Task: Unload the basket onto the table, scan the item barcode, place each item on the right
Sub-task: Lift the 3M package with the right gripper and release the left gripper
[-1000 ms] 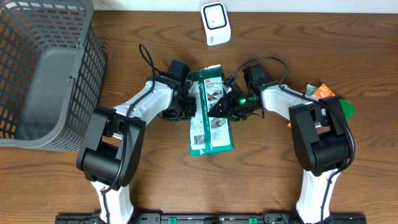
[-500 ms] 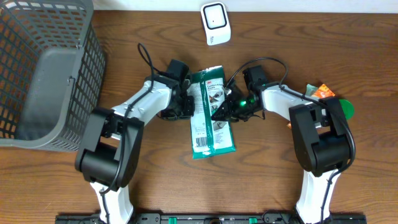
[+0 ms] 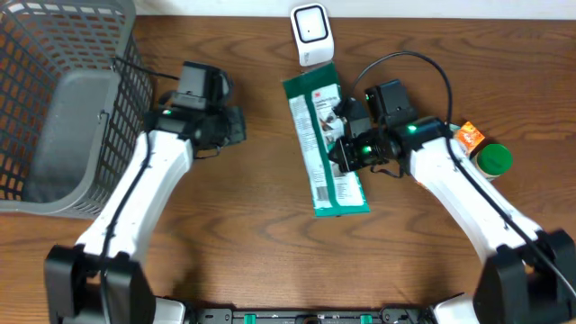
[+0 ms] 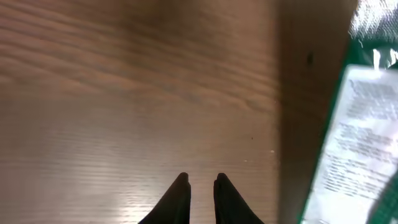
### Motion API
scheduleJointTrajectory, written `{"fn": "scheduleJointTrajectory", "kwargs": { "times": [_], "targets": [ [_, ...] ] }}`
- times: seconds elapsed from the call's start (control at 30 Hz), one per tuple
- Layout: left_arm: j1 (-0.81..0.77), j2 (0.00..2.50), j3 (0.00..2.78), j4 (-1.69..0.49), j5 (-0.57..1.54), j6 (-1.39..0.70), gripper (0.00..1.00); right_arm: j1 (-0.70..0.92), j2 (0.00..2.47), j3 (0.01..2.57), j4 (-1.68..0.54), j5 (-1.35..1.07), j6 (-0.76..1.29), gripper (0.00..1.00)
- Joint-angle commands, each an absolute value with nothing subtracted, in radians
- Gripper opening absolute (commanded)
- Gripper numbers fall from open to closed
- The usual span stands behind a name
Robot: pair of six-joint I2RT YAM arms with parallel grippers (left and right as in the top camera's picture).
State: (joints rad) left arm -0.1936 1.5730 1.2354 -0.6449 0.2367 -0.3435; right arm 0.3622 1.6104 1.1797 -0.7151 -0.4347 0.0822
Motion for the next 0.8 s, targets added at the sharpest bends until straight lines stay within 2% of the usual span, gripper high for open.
{"fn": "scheduleJointTrajectory", "kwargs": {
  "times": [0.0, 0.23, 0.33, 0.43, 0.6, 0.7, 0.77],
  "targets": [
    [-0.129, 1.525, 1.240, -0.661, 0.209, -0.353, 0.17, 0.365, 1.527, 1.183, -0.730, -0.374, 0.012, 0.01],
    [-0.003, 1.521, 1.240, -0.759, 0.193, -0.352, 0.17, 0.366, 1.348, 1.210, -0.746, -0.263, -0.023, 0.01],
    [0.004, 1.521, 1.240, -0.778, 0.193, -0.348, 0.17, 0.367, 1.309, 1.259, -0.769, -0.198, -0.013, 0.01],
    [0.004, 1.521, 1.240, -0.785, 0.193, -0.342, 0.28, 0.368, 1.299, 1.330, -0.799, -0.188, -0.050, 0.01],
    [0.005, 1.521, 1.240, -0.783, 0.136, -0.308, 0.34, 0.369, 1.301, 1.418, -0.854, -0.188, -0.162, 0.01],
    [0.010, 1.521, 1.240, -0.778, 0.064, -0.309, 0.45, 0.369, 1.301, 1.464, -0.865, -0.188, -0.225, 0.01],
    [0.019, 1.521, 1.240, -0.778, 0.044, -0.313, 0.46, 0.369, 1.301, 1.494, -0.854, -0.187, -0.243, 0.01]
  ]
}}
